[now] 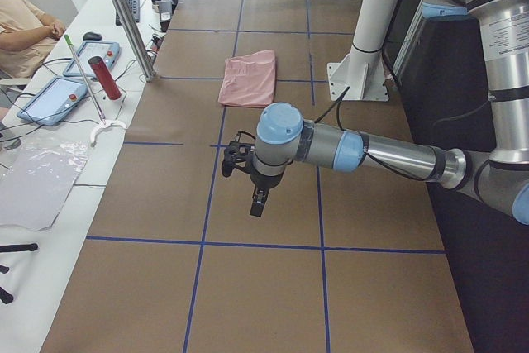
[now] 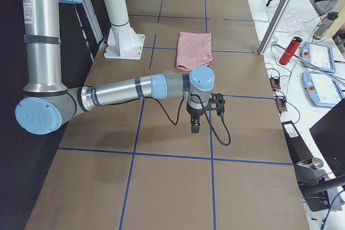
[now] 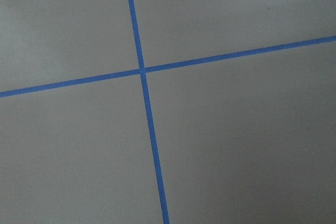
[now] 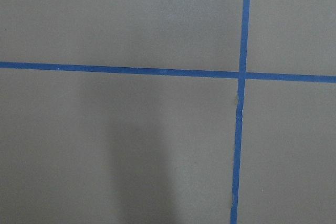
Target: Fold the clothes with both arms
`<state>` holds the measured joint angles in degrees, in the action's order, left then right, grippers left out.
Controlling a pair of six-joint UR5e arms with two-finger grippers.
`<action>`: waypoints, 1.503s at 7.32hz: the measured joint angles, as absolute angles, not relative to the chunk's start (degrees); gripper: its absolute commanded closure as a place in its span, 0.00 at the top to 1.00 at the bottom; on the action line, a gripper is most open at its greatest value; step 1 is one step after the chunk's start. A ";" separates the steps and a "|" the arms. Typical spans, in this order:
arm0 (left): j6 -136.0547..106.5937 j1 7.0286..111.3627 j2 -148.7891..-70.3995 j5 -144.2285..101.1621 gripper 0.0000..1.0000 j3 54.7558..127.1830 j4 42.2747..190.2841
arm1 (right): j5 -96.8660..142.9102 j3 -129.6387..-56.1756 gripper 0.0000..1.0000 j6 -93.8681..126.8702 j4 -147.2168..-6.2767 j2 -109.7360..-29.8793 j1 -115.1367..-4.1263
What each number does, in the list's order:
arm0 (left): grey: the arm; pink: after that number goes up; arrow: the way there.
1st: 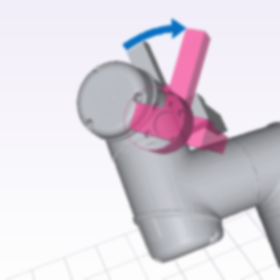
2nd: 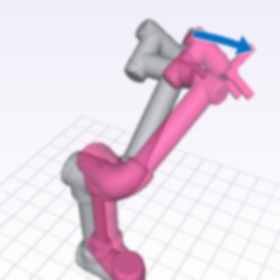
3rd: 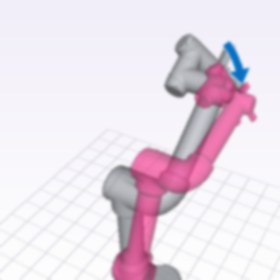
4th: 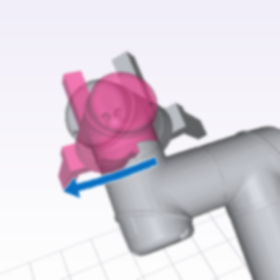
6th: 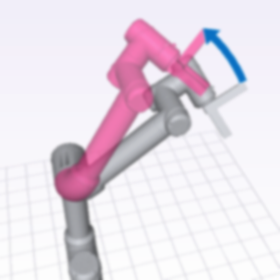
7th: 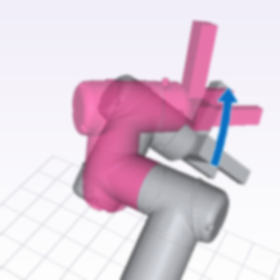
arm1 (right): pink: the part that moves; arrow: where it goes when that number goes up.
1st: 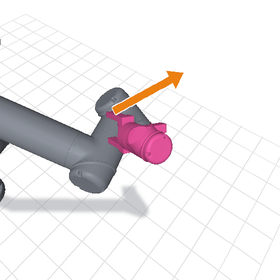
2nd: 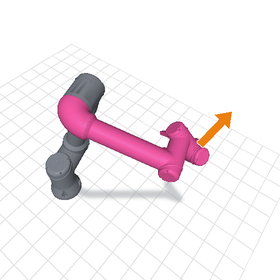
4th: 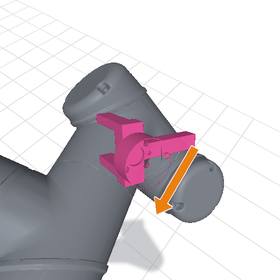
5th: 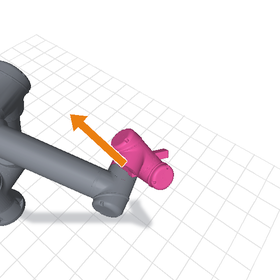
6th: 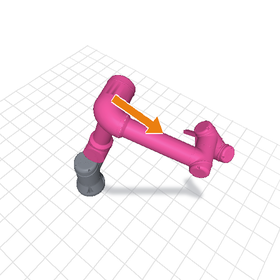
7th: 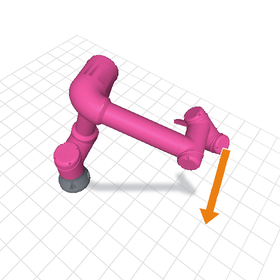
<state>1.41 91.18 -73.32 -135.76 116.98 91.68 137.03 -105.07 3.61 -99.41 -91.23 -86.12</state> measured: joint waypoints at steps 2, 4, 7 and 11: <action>1.41 90.96 -71.54 -135.96 1.00 117.95 91.67 | 136.82 -104.60 1.00 3.20 -99.55 -91.15 -86.08; 1.39 90.69 -71.62 -136.04 1.00 117.89 91.98 | 136.72 -103.68 1.00 3.07 -99.39 -90.71 -85.91; 1.32 90.55 -71.71 -136.11 1.00 117.88 92.10 | 136.56 -102.93 1.00 2.99 -99.16 -89.14 -85.28; 1.32 90.44 -71.60 -136.22 1.00 118.01 92.06 | 136.51 -102.86 1.00 3.35 -99.17 -87.52 -84.50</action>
